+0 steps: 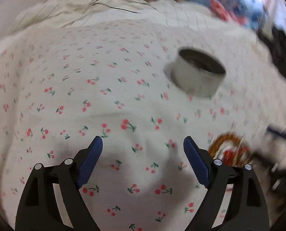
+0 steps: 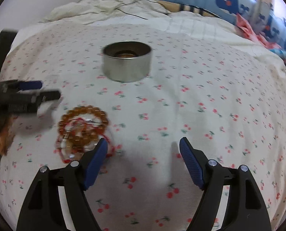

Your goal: Organize jewelry

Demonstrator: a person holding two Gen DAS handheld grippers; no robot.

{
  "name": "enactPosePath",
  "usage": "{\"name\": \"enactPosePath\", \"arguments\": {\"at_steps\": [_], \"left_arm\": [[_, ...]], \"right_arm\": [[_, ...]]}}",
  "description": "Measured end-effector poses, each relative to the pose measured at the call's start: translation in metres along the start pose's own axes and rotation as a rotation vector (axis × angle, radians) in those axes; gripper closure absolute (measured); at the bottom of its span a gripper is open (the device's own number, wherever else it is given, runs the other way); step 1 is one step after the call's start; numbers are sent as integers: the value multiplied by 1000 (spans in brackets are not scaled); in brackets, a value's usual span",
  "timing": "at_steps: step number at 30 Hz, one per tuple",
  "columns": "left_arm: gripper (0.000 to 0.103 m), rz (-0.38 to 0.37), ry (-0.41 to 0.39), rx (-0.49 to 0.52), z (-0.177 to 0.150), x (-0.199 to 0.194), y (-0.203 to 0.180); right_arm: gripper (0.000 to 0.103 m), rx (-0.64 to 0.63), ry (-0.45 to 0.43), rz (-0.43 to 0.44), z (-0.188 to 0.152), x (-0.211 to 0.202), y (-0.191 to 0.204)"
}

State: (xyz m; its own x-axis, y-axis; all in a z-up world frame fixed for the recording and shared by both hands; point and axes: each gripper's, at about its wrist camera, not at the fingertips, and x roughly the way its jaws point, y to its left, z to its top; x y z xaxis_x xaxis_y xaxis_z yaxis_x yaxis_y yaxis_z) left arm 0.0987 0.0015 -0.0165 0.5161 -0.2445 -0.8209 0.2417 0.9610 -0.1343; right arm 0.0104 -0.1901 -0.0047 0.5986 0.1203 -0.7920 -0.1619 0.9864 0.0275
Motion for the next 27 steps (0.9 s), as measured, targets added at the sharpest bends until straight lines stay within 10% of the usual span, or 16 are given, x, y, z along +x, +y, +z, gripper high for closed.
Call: {"name": "enactPosePath", "arguments": {"at_steps": [9, 14, 27], "left_arm": [[20, -42, -21, -74, 3, -9, 10], [19, -48, -17, -59, 3, -8, 5], [17, -59, -10, -73, 4, -7, 5]], "right_arm": [[30, -258, -80, 232, -9, -20, 62], [72, -192, -2, 241, -11, 0, 52], [97, -180, 26, 289, -9, 5, 56]]}}
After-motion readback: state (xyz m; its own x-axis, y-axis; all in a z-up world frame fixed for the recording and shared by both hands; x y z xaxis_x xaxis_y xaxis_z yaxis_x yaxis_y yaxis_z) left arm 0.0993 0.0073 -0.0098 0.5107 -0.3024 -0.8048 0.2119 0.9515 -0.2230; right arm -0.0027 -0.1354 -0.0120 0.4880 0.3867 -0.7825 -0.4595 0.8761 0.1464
